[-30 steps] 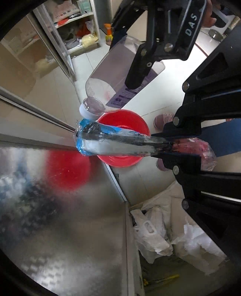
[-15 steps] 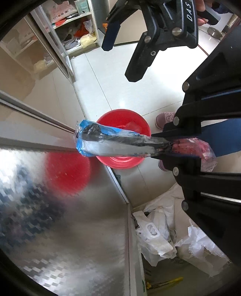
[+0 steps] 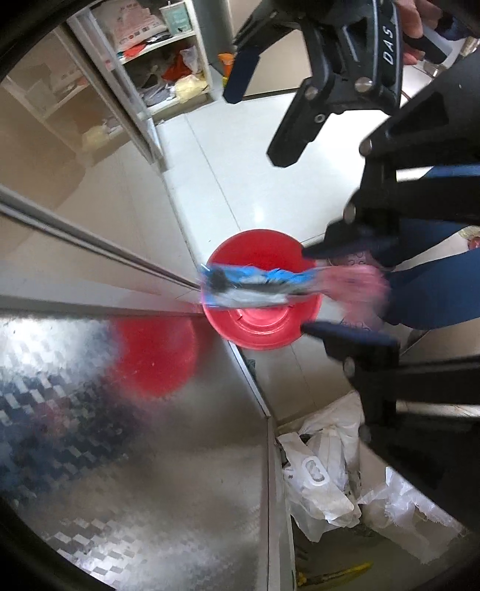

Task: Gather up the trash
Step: 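Open both tools to drop the wrapper and bottle into the red bucket, then raise both tools back to the counter and approach the white wet wipe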

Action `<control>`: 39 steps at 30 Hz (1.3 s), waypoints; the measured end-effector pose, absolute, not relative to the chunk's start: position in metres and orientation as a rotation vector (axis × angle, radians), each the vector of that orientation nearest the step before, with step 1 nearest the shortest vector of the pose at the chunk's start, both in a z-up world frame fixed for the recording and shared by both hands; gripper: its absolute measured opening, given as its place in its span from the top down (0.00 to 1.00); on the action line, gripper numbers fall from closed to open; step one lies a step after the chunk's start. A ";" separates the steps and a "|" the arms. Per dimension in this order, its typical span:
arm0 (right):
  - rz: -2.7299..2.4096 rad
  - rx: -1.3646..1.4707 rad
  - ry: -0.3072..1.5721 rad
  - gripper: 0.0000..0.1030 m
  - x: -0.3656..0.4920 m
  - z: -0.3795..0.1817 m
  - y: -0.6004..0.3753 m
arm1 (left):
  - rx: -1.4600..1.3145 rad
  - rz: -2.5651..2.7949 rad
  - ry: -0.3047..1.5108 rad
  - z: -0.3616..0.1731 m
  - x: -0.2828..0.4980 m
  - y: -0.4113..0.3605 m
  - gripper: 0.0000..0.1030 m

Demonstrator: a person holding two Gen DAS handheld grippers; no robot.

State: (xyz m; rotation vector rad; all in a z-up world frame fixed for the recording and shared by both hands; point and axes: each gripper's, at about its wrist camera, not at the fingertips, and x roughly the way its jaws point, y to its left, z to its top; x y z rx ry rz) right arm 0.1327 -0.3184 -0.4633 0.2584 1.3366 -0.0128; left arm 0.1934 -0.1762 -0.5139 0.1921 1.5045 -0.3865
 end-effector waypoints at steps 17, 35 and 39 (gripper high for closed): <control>-0.043 0.274 1.321 0.01 0.123 -0.445 -0.327 | 0.200 -0.380 1.476 -0.485 0.195 -0.183 0.40; 0.030 0.172 1.248 0.01 0.106 -0.274 -0.321 | 0.155 -0.398 1.340 -0.315 0.170 -0.170 0.32; 0.047 0.184 1.226 0.01 0.098 -0.232 -0.322 | 0.142 -0.396 1.277 -0.266 0.164 -0.165 0.20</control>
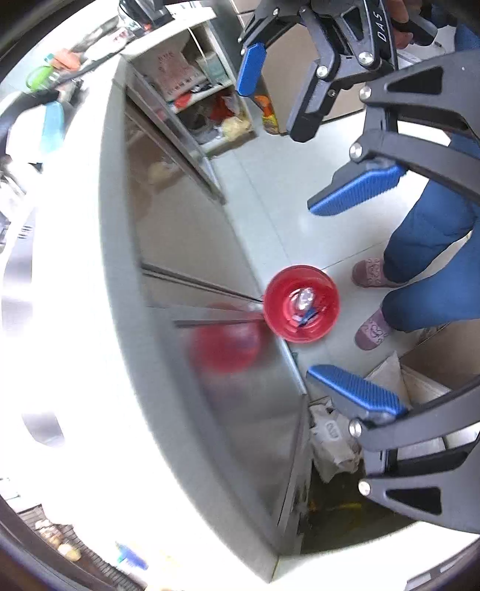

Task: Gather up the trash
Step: 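Raise both tools back to the counter and approach the white wet wipe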

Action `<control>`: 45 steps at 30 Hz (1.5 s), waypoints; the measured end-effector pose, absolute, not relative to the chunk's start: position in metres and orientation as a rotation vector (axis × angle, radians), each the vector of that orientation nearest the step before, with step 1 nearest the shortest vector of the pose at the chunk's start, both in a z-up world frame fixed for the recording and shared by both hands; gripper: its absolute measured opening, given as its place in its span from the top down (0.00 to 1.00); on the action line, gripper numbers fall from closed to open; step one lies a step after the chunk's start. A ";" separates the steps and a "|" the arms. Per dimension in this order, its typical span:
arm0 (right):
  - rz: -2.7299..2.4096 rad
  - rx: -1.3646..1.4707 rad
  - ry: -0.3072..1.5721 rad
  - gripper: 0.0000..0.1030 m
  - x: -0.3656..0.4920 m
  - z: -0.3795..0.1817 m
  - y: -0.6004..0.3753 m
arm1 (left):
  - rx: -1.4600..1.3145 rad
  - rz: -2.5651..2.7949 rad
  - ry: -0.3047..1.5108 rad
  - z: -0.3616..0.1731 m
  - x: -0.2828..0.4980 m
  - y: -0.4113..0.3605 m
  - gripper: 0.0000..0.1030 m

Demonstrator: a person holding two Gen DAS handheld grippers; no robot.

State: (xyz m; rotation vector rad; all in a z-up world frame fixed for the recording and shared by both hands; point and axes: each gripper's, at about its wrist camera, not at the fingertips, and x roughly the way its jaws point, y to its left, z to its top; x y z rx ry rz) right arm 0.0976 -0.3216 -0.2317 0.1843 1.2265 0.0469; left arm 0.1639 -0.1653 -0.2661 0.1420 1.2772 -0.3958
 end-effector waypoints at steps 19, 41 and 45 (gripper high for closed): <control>0.227 0.075 1.018 0.01 0.132 -0.105 -0.275 | 0.026 -0.166 1.055 -0.116 0.168 -0.091 0.00; 0.418 -0.131 1.049 0.01 0.257 -0.100 -0.169 | -0.035 0.010 1.126 -0.117 0.261 0.046 0.00; 0.395 -0.146 1.103 0.01 0.286 -0.115 -0.156 | -0.021 0.008 1.168 -0.133 0.288 0.062 0.00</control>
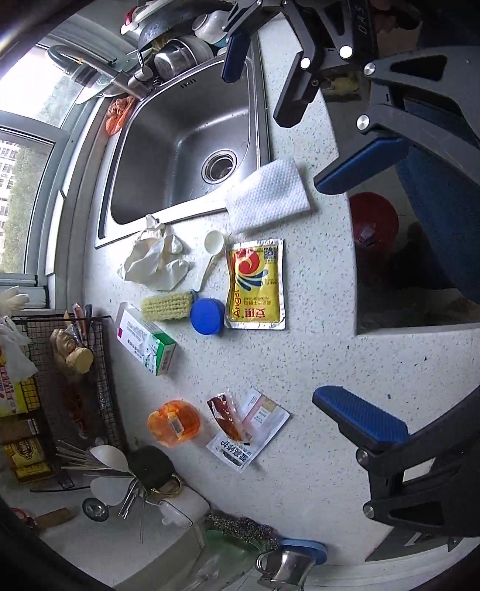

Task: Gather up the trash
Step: 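Raise both tools back to the counter and approach the white wet wipe, then grasp the white wet wipe with the right tool while the left tool grasps the blue lid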

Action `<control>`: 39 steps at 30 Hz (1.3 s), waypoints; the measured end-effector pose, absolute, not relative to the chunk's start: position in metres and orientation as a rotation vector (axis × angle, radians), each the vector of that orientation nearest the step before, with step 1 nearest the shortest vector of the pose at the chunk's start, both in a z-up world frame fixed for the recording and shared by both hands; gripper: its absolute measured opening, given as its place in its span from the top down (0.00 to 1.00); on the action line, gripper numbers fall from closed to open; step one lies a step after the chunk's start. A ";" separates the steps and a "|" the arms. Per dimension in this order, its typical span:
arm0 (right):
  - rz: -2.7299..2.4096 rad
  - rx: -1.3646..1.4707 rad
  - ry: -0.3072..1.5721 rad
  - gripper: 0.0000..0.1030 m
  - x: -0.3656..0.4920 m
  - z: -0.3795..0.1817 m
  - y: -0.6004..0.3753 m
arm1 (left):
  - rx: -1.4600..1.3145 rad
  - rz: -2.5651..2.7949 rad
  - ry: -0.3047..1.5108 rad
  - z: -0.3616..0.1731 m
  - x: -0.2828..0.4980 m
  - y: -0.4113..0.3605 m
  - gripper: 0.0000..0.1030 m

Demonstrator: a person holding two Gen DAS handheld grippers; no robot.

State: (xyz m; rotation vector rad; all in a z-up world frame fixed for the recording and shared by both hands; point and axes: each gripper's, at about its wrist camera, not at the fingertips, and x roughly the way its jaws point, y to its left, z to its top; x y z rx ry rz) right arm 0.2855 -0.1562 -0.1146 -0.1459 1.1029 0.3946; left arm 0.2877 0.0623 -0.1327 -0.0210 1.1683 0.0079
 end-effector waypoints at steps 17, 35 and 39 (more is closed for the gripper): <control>0.295 -0.241 1.348 0.01 0.351 -0.205 -0.125 | -0.095 -0.079 1.323 -0.205 0.340 0.105 0.00; 0.318 -0.203 1.397 0.33 0.356 -0.223 -0.118 | -0.093 -0.117 1.356 -0.218 0.341 0.107 0.00; 0.327 -0.238 1.370 0.47 0.349 -0.215 -0.111 | -0.094 -0.115 1.352 -0.217 0.339 0.110 0.00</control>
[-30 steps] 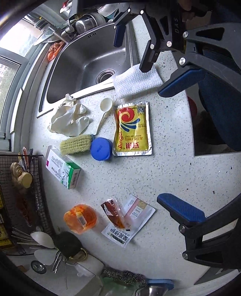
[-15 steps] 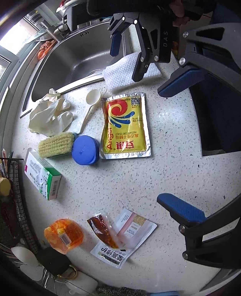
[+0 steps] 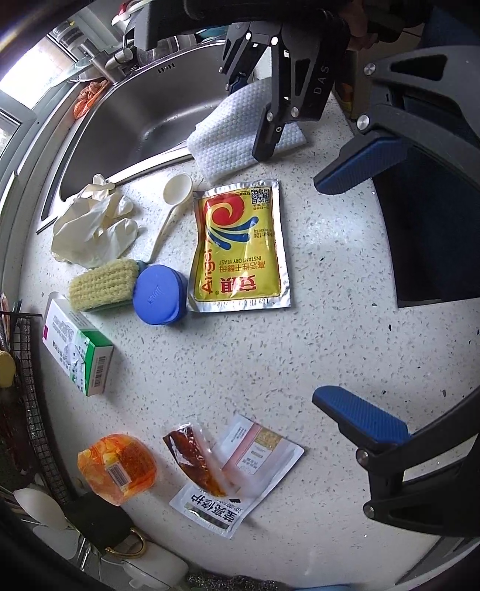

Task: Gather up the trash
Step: 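Grasp the white wet wipe with the right tool while the left tool grasps the blue lid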

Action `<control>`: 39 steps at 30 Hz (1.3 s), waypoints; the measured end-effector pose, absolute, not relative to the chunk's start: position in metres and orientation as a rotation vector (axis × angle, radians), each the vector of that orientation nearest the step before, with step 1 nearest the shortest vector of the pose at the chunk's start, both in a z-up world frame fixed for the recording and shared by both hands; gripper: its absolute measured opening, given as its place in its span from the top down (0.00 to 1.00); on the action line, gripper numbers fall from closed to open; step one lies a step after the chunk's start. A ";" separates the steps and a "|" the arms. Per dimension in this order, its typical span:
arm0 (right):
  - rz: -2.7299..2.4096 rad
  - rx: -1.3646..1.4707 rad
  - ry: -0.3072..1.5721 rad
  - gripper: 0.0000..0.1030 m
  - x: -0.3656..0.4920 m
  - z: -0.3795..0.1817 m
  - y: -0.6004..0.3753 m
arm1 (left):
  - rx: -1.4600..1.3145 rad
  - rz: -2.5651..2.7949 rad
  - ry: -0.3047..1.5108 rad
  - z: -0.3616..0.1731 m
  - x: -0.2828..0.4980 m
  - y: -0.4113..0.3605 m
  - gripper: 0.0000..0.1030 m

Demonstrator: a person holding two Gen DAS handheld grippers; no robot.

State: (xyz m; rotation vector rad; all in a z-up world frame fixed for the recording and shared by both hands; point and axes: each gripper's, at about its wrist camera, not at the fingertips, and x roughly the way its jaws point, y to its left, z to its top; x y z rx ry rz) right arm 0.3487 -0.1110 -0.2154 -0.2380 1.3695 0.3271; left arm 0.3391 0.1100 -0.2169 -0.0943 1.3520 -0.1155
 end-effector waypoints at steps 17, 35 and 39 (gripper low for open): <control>0.369 -0.219 1.307 0.95 0.345 -0.191 -0.104 | -0.070 -0.141 1.303 -0.199 0.349 0.112 0.00; 0.305 -0.073 1.299 0.95 0.360 -0.175 -0.126 | 0.061 -0.224 1.299 -0.215 0.439 0.113 0.00; 0.283 -0.059 1.311 0.95 0.365 -0.178 -0.128 | 0.113 -0.239 1.326 -0.228 0.456 0.106 0.12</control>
